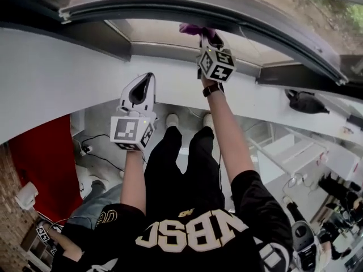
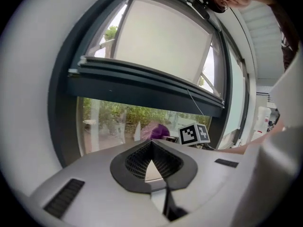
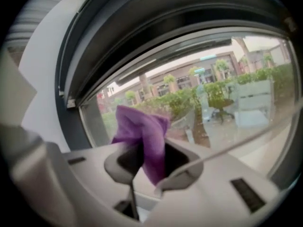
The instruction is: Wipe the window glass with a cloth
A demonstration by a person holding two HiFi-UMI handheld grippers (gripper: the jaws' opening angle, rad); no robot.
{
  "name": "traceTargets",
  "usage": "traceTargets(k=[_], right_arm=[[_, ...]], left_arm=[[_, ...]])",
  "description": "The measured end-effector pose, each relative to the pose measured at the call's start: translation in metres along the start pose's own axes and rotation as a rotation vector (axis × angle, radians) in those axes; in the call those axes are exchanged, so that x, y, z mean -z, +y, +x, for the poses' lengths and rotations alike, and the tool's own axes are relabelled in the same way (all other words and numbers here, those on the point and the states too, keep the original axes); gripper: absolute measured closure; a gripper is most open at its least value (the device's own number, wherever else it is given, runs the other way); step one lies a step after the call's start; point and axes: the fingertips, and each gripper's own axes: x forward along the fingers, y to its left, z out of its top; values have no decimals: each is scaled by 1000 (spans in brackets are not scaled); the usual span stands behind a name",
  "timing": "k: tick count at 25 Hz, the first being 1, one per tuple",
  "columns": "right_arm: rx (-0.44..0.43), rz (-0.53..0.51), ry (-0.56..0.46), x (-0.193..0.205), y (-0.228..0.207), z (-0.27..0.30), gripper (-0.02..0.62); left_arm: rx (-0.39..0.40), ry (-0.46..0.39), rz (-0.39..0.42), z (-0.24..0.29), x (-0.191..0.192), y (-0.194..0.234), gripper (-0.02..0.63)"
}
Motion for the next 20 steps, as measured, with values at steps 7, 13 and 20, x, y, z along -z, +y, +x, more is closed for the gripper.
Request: traceTargets(k=[7, 13, 20], right_arm=[[219, 88, -35, -15, -178, -86, 488], [409, 239, -59, -15, -304, -146, 488], [584, 341, -83, -8, -356, -166, 489]], left_arm=[[173, 55, 80, 72, 5, -135, 583], [214, 78, 78, 111, 19, -203, 583], [154, 53, 125, 119, 3, -237, 583]])
